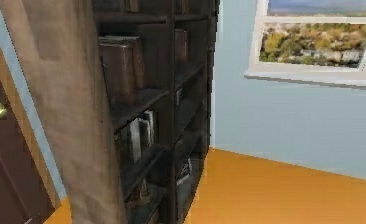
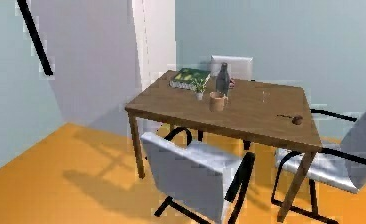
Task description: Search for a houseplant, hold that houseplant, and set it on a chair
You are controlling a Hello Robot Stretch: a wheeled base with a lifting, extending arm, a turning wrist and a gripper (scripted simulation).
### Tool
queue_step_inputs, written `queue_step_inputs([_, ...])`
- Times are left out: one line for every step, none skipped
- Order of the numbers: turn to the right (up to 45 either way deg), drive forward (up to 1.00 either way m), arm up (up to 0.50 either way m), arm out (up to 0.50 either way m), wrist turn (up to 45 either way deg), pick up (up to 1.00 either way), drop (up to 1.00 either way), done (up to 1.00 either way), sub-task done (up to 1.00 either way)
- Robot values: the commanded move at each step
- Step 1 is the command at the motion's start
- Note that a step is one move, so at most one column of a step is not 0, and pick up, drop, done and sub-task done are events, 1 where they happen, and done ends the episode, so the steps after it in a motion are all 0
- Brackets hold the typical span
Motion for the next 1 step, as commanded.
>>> queue_step_inputs([45.0, 0.0, 0.0, 0.0, 0.0, 0.0, 0.0, 0.0, 0.0])
